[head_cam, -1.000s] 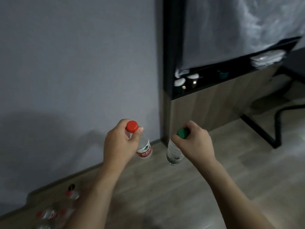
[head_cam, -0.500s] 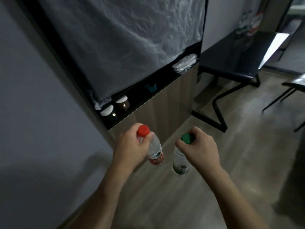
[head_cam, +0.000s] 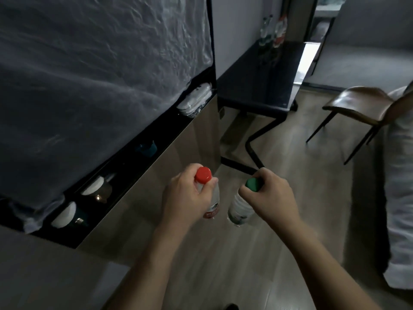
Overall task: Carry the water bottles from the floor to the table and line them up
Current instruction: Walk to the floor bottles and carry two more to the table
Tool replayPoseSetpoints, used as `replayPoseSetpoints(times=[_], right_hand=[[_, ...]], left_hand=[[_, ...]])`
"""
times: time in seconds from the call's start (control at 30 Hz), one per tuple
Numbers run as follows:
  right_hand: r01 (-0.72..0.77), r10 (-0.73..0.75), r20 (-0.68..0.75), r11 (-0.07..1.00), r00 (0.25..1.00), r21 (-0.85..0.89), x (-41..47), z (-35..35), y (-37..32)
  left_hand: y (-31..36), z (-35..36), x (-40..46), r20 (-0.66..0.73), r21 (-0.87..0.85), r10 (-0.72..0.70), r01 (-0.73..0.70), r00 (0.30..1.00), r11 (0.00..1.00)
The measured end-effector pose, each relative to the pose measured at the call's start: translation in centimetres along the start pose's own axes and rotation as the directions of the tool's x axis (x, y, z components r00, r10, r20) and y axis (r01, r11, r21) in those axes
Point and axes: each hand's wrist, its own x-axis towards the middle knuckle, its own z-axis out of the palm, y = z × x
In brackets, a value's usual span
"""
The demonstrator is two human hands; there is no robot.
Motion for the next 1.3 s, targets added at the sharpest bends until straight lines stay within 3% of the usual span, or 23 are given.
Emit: replayPoseSetpoints(times=[0.27,0.73,0.93,1.3], right_hand=[[-0.012,0.016,-0.098,0.999,0.995,0.043,11.9,-4.9,7.5],[-0.011,0.017,-0.139,0.999,0.990,0.043,33.7,-17.3,21.0],[-0.077,0.084,-0.158,0.996,0.984,0.054,42.7,-19.8,26.6],[-0.046,0.044,-0.166,0.999,0.985,-0.005,64.3,-23.8,33.4]], left_hand=[[6.4,9.7,10.6,0.036,-0.069,0.017,-0.014,0.999,0.998],[21.1,27.0,28.0,0.002,-0.083,0.099,-0.099,0.995,0.992],[24.5,34.2,35.3,0.037,-0.116,0.112,-0.107,0.993,0.987],[29.3,47.4,54.0,0.080,-0.139,0.180,-0.168,0.980,0.976]])
